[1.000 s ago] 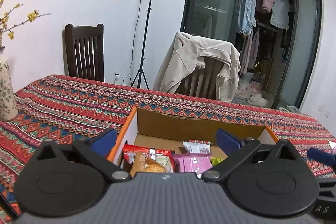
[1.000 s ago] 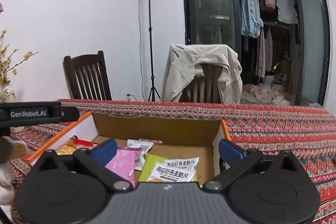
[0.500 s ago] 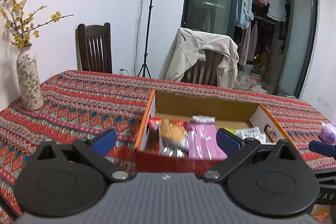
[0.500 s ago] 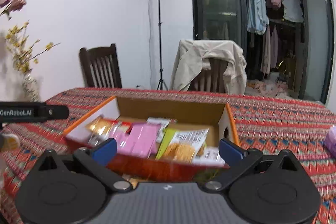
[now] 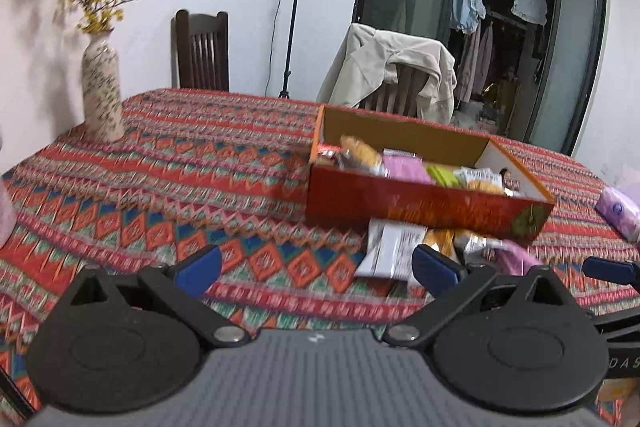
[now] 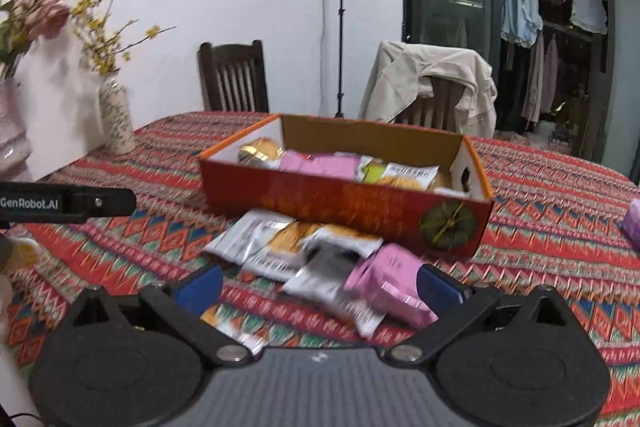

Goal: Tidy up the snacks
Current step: 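Withdraw both tools from the box back to the snack pile, then grasp a pumpkin-seed crisp packet from the pile with the right tool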

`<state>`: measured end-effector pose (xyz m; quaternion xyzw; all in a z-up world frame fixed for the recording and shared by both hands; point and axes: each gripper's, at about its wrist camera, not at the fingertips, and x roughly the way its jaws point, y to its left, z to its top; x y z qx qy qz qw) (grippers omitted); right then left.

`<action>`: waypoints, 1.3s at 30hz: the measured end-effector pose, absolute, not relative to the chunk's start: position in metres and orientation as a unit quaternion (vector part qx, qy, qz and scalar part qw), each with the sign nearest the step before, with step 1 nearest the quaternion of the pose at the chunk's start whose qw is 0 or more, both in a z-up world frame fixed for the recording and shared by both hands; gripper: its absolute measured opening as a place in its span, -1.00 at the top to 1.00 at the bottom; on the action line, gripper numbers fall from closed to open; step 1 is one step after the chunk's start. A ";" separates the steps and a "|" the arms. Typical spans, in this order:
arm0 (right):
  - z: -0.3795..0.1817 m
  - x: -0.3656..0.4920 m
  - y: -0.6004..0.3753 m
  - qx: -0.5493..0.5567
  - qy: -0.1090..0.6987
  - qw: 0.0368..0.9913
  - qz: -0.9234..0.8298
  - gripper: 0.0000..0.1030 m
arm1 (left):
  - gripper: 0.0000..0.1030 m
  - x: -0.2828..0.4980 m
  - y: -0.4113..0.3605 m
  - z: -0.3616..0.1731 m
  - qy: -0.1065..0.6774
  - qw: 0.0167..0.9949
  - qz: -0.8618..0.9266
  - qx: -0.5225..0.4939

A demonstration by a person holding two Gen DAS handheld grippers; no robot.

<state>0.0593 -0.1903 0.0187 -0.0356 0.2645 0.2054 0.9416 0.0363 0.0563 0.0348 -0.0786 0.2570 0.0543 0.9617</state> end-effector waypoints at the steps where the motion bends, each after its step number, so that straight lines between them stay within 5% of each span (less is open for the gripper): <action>1: 0.016 0.055 -0.189 -0.035 0.269 0.939 0.209 -1.00 | -1.00 0.031 0.058 0.032 0.258 0.961 0.056 -0.080; 34: -0.034 0.077 -0.107 -0.071 0.349 0.904 0.236 -0.96 | -1.00 -0.003 0.116 -0.015 0.278 0.949 0.046 -0.142; 37: -0.031 0.076 -0.107 -0.069 0.341 0.906 0.243 -0.61 | -1.00 0.002 0.117 -0.017 0.282 0.947 0.047 -0.145; 39: -0.028 0.075 -0.108 -0.070 0.335 0.906 0.251 -0.08 | -1.00 0.004 0.116 -0.016 0.283 0.947 0.046 -0.145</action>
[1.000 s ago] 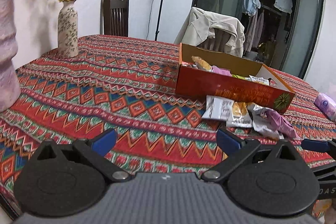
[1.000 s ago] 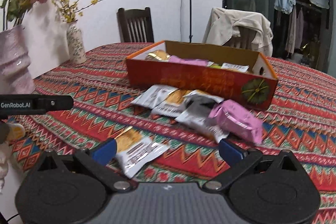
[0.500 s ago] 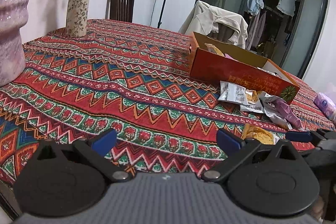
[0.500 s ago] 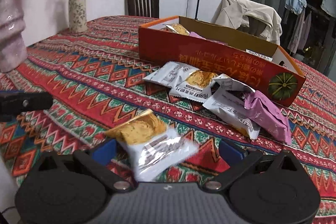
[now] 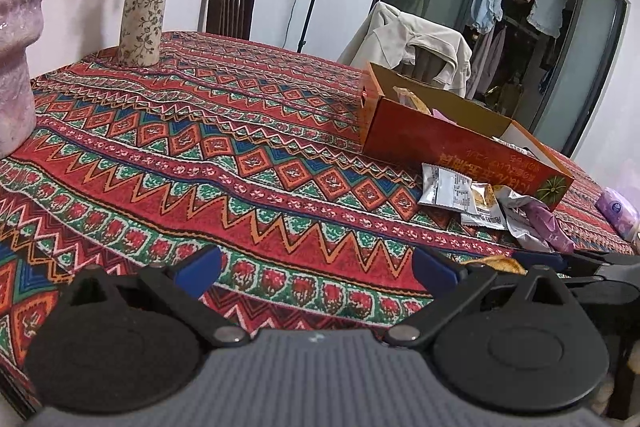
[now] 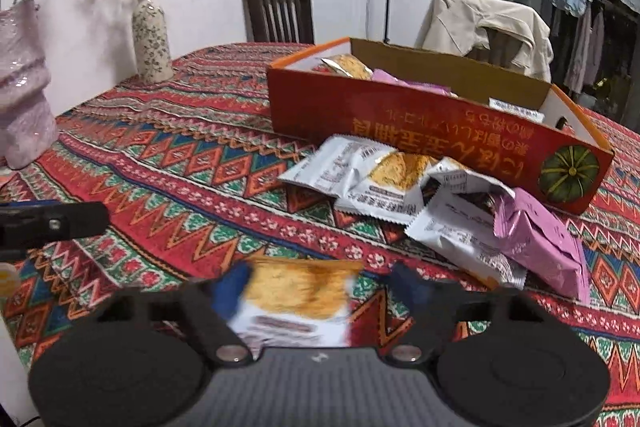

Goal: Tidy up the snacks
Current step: 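Grasp a pumpkin-seed crisp packet from the pile with the right tool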

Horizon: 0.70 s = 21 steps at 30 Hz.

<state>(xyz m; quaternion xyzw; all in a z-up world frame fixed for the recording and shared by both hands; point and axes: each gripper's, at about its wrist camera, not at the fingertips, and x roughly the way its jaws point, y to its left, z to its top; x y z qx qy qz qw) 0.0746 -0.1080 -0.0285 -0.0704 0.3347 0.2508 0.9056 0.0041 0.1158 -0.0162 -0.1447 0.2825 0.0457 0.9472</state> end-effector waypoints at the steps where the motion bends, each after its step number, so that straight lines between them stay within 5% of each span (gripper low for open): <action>1: -0.027 0.073 -0.108 -0.075 0.331 0.906 0.252 -0.06 | -1.00 0.004 0.115 -0.016 0.282 0.947 0.043 -0.146; 6: -0.026 0.065 -0.108 -0.094 0.314 0.912 0.247 0.08 | -1.00 0.008 0.110 -0.012 0.279 0.948 0.037 -0.148; 21: 0.000 0.084 -0.158 -0.062 0.265 0.938 0.216 0.10 | -1.00 0.042 0.071 0.010 0.270 0.955 0.021 -0.125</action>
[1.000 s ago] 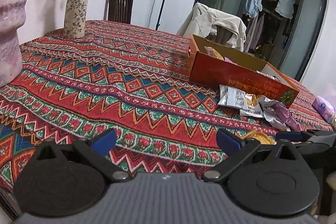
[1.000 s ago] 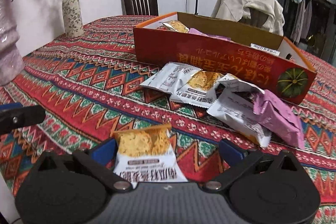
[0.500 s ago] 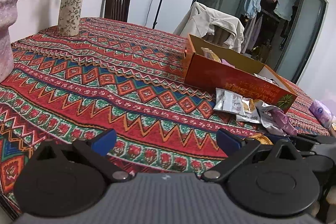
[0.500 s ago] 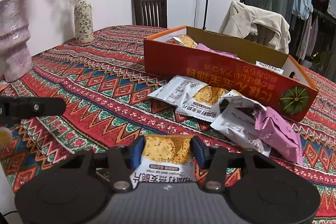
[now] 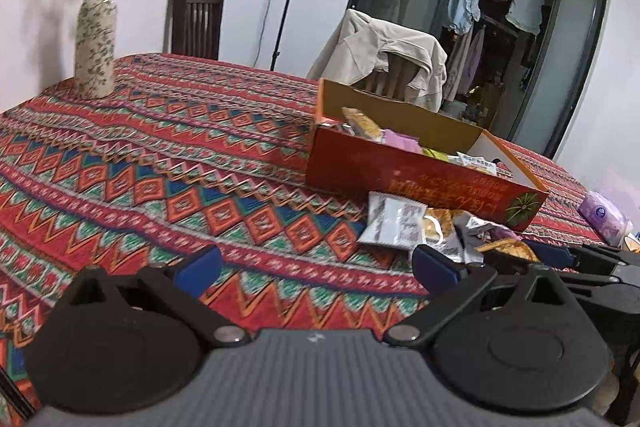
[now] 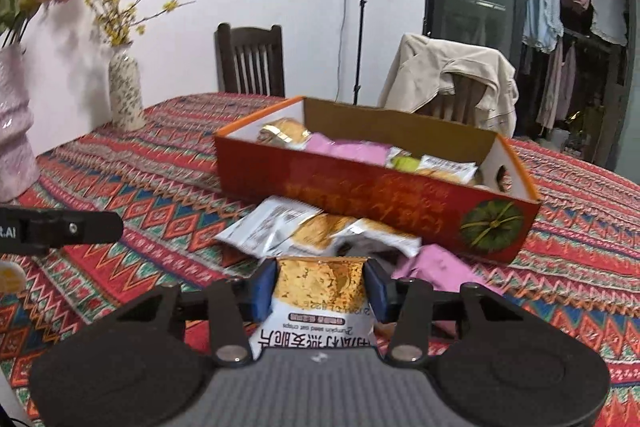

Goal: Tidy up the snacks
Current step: 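Grasp a pumpkin-seed crisp packet from the pile with the right tool, then grasp a white printed packet with the left tool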

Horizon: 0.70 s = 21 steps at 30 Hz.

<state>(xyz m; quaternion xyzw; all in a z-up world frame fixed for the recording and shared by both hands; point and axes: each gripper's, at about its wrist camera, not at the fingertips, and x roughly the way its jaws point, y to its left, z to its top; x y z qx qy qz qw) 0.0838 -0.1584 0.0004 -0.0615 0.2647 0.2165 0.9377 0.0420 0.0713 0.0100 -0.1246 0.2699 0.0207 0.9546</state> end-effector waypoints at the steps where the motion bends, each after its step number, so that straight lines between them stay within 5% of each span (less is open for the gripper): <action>1: 0.002 0.087 -0.163 -0.058 0.262 0.939 0.214 0.10 | -1.00 0.046 0.069 0.011 0.270 0.955 0.019 -0.122; 21: 0.011 0.151 -0.216 -0.020 0.228 0.956 0.183 0.09 | -1.00 0.136 0.012 0.026 0.300 0.951 0.009 -0.076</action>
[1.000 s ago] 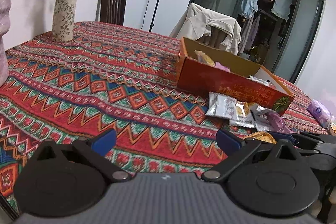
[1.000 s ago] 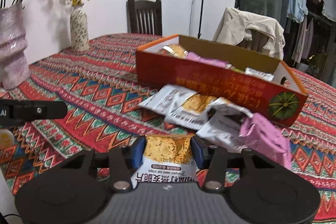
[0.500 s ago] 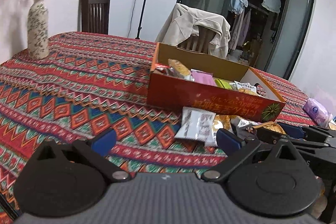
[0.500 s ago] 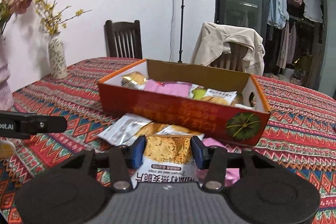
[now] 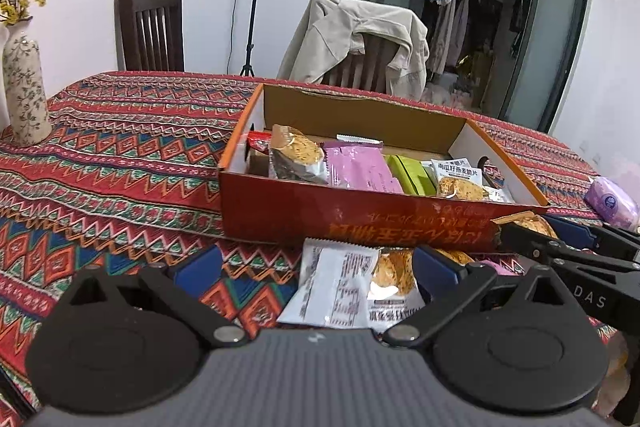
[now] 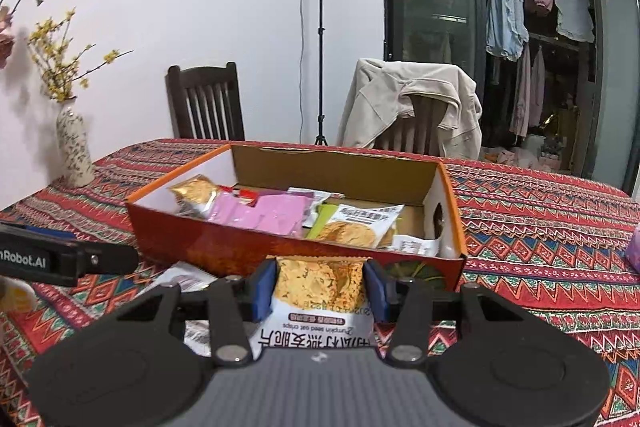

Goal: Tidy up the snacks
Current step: 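Grasp a white printed packet with the left tool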

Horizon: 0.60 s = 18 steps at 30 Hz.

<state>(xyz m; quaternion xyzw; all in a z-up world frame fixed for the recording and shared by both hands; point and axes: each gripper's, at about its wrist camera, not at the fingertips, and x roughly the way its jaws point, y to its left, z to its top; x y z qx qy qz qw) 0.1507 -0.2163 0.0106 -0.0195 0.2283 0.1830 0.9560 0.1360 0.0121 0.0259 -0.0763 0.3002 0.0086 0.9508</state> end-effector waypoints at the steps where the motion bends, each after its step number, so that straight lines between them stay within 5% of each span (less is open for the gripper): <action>1: 0.009 0.154 -0.219 -0.015 0.228 0.956 0.182 0.09 | -1.00 0.140 0.011 0.025 0.303 0.950 0.010 -0.076; 18: -0.016 0.167 -0.239 0.034 0.247 0.953 0.171 0.09 | -1.00 0.187 -0.003 -0.011 0.355 0.933 0.029 -0.062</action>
